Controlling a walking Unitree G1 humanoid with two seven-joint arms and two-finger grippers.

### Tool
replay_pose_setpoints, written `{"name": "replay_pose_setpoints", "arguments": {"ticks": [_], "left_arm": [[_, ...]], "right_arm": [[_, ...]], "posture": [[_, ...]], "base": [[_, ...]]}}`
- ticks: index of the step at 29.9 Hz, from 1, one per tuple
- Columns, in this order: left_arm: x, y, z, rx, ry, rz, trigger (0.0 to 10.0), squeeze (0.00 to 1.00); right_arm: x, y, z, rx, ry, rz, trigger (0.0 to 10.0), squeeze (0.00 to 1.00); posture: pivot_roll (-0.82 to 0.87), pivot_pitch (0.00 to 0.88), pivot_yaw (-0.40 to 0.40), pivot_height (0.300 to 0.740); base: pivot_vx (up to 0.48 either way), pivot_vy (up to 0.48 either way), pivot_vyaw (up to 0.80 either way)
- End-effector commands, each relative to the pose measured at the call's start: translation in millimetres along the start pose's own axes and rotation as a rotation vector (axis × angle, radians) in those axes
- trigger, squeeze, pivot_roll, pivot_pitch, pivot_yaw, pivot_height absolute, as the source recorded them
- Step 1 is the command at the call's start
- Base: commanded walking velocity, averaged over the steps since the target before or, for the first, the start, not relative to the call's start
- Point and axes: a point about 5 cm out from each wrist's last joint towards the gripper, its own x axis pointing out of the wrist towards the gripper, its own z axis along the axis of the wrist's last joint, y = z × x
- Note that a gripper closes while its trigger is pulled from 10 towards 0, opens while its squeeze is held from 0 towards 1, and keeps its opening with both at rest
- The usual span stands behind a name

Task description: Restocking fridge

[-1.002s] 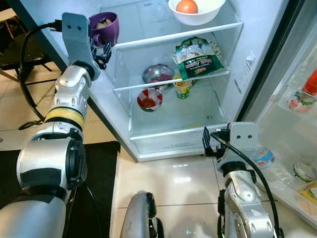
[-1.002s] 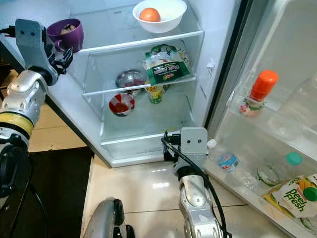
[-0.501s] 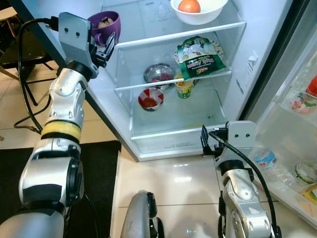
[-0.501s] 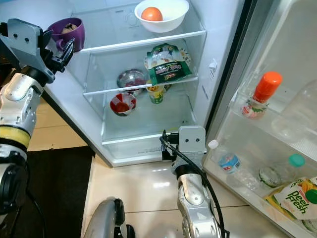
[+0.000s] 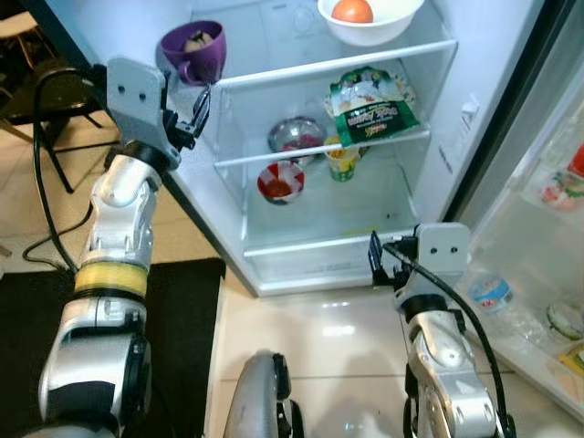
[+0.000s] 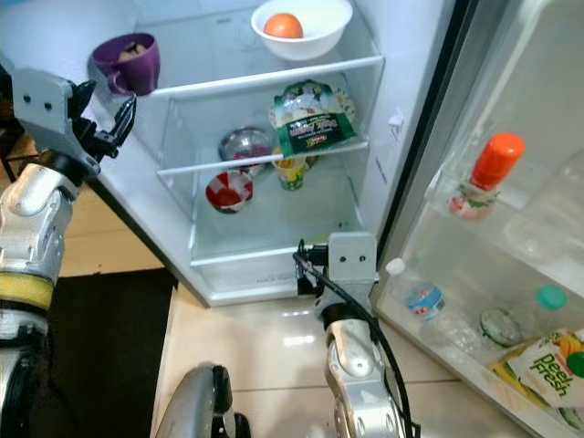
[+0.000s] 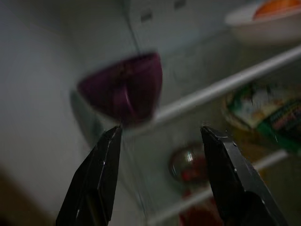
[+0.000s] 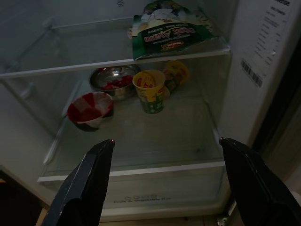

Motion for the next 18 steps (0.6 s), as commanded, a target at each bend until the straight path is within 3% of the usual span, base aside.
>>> {"name": "replay_pose_setpoints", "arguments": {"ticks": [1, 2, 3, 6, 7, 9, 10, 11, 12, 18], "left_arm": [[-30.9, -24.7, -36.1, -0.168, 0.184, -0.037, 10.0, 0.00], [-30.9, -24.7, -36.1, -0.168, 0.184, -0.037, 10.0, 0.00], [-62.3, -50.9, -58.9, -0.263, 0.327, -0.119, 10.0, 0.00], [-62.3, -50.9, -58.9, -0.263, 0.327, -0.119, 10.0, 0.00], [-98.8, -77.8, -74.9, -0.352, 0.460, -0.223, 10.0, 0.00], [-98.8, -77.8, -74.9, -0.352, 0.460, -0.223, 10.0, 0.00], [-139.8, -95.3, -90.2, -0.365, 0.582, -0.278, 10.0, 0.00], [-168.2, -99.9, -99.0, -0.317, 0.641, -0.299, 10.0, 0.00], [-183.6, -99.5, -102.7, -0.272, 0.668, -0.302, 10.0, 0.00], [-184.9, -91.7, -103.9, -0.220, 0.678, -0.272, 10.0, 0.00]], "right_arm": [[-1.5, 5.5, -7.0, 0.013, 0.024, 0.020, 10.0, 0.00], [-1.5, 5.5, -7.0, 0.013, 0.024, 0.020, 10.0, 0.00], [-0.4, 5.8, -8.3, 0.008, 0.027, 0.021, 10.0, 0.00], [-0.4, 5.8, -8.3, 0.008, 0.027, 0.021, 10.0, 0.00], [0.4, 5.8, -9.2, 0.004, 0.028, 0.022, 10.0, 0.00], [0.4, 5.8, -9.2, 0.004, 0.028, 0.022, 10.0, 0.00], [0.5, 4.8, -9.6, -0.001, 0.028, 0.022, 10.0, 0.00], [1.0, 3.9, -8.9, -0.003, 0.023, 0.026, 10.0, 0.00], [1.5, 3.4, -7.8, -0.003, 0.017, 0.029, 10.0, 0.00], [6.3, 4.7, -0.8, 0.008, -0.018, 0.042, 10.0, 0.00]], "posture": [[-0.01, 0.318, 0.184, 0.595], [-0.01, 0.318, 0.184, 0.595], [-0.01, 0.318, 0.181, 0.595], [-0.01, 0.318, 0.181, 0.595], [-0.02, 0.317, 0.182, 0.595], [-0.02, 0.317, 0.182, 0.595], [-0.02, 0.306, 0.175, 0.595], [-0.03, 0.291, 0.167, 0.595], [-0.02, 0.288, 0.166, 0.595], [-0.02, 0.256, 0.158, 0.595]], "base": [[0.000, 0.000, 0.00], [0.000, 0.000, 0.00], [0.000, 0.000, 0.00], [0.000, 0.000, 0.00], [0.000, 0.000, 0.00], [0.000, 0.000, 0.00], [0.000, 0.000, 0.00], [0.000, 0.000, 0.00], [0.000, 0.000, 0.00], [0.000, 0.000, 0.00]]}}
